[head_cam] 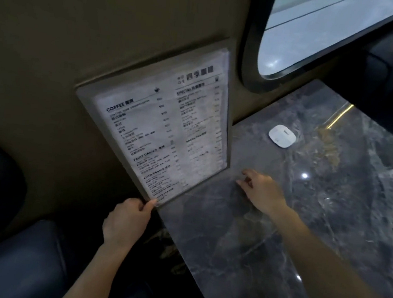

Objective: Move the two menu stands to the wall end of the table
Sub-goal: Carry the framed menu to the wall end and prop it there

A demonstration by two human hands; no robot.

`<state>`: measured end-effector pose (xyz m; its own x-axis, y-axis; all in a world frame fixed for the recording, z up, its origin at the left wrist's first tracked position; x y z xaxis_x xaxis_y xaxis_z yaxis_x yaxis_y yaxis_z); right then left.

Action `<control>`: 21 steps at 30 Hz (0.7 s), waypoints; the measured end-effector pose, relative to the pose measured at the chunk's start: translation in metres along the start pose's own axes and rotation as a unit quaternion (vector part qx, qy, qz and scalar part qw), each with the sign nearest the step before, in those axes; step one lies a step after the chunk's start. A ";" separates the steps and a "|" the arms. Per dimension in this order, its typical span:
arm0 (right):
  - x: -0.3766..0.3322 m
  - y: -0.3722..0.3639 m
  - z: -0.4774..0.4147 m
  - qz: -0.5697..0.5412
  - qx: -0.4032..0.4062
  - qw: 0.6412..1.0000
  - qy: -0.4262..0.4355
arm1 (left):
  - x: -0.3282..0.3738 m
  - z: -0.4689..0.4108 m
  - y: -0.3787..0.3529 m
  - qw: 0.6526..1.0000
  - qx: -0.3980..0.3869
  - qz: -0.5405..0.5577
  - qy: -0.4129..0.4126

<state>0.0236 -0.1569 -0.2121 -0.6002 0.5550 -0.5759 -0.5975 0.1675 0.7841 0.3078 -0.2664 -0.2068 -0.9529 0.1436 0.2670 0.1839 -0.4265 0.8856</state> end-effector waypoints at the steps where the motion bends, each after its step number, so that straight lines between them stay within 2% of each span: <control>1: 0.004 0.001 0.005 -0.010 -0.006 1.000 -0.003 | 0.001 0.001 0.002 1.000 -0.023 -0.008 -0.002; 3: 0.012 0.006 0.015 -0.017 -0.003 1.000 -0.004 | 0.005 0.003 0.005 0.997 -0.066 -0.028 -0.021; 5: 0.023 0.013 0.027 -0.019 0.006 1.000 -0.003 | 0.017 0.008 0.007 0.994 -0.075 -0.052 -0.060; 8: 0.040 0.025 0.050 -0.011 0.008 1.000 -0.001 | 0.049 0.020 0.007 0.991 -0.034 -0.062 -0.118; 11: 0.059 0.040 0.075 -0.003 0.056 0.998 -0.014 | 0.089 0.031 -0.001 0.982 0.003 -0.018 -0.188; 15: 0.087 0.057 0.111 -0.017 0.032 0.996 -0.077 | 0.145 0.047 -0.035 0.955 -0.046 -0.036 -0.290; 17: 0.106 0.068 0.138 -0.024 0.065 0.993 -0.099 | 0.176 0.063 -0.055 0.933 -0.074 -0.069 -0.345; 19: 0.125 0.076 0.168 -0.029 0.104 0.986 -0.125 | 0.205 0.083 -0.070 0.912 -0.097 -0.052 -0.396; 21: 0.144 0.083 0.196 -0.034 0.133 0.979 -0.154 | 0.230 0.106 -0.083 0.887 -0.084 -0.035 -0.452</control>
<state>-0.0084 0.0971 -0.1845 -0.3514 0.7472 -0.5641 -0.4461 0.3961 0.8026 0.0990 -0.1036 -0.1788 -0.3638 0.8005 0.4763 0.0214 -0.5041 0.8634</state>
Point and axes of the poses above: each hand's wrist, its own z-axis away from the middle knuckle, its own y-axis out of the back of the hand, x = y × z, the point moved 3 cm from there along -z, towards the middle knuckle, and after that the axes turned 10 degrees about -z, right-handed, at the moved point
